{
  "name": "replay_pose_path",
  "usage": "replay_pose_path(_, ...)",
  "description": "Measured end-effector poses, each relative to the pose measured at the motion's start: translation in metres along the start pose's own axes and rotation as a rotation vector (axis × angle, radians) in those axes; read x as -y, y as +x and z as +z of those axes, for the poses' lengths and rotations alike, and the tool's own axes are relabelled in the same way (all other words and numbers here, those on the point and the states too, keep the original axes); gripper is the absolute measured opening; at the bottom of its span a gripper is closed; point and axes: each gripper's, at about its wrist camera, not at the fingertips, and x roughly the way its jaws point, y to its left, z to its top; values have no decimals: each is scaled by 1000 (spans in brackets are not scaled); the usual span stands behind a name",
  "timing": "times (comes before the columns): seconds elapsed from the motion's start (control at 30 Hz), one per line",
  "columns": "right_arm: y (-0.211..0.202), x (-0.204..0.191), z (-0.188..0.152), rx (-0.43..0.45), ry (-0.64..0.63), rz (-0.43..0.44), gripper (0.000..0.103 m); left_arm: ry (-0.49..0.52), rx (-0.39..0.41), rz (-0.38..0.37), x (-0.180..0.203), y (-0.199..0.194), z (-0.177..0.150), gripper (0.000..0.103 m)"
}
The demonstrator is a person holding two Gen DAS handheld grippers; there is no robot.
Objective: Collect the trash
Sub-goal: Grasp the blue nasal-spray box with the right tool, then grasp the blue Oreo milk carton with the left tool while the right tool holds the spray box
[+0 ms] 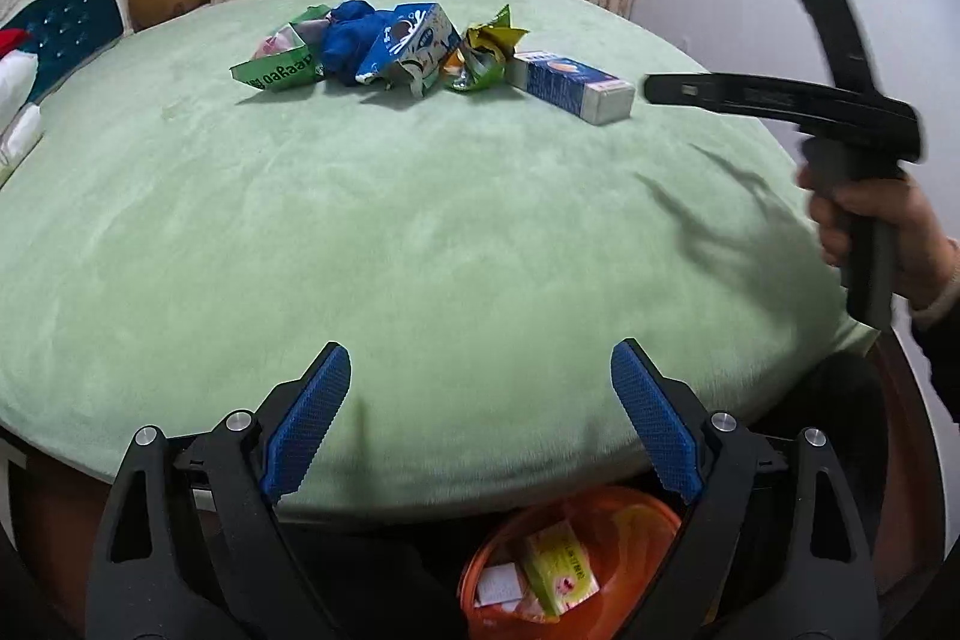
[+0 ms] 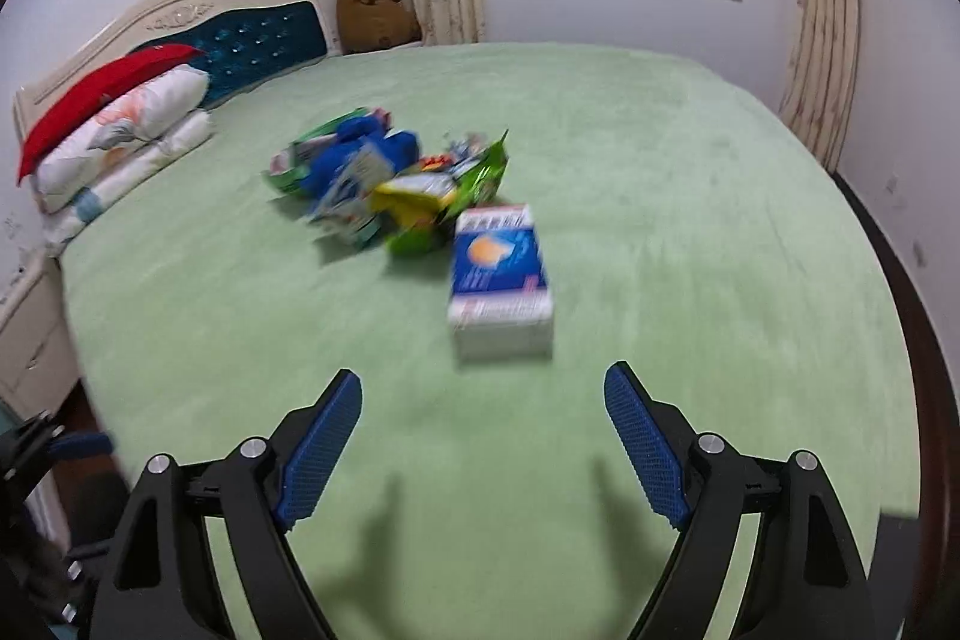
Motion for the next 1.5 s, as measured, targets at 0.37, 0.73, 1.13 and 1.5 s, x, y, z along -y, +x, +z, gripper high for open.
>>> replay_pose_path(0.37, 86, -13, 44, -97, -73, -44, 87, -40, -4, 8, -15, 16, 10, 87)
replay_pose_path(0.73, 108, 6, 35, -172, 31, -2, 51, -57, 18, 26, -28, 29, 38, 87)
replay_pose_path(1.13, 16, 18, -10, -13, 155, 85, 51, -43, 32, 33, -48, 87, 120, 87)
replay_pose_path(1.5, -12, 18, -36, 21, 195, 118, 51, 32, 39, 10, -53, 140, 188, 87)
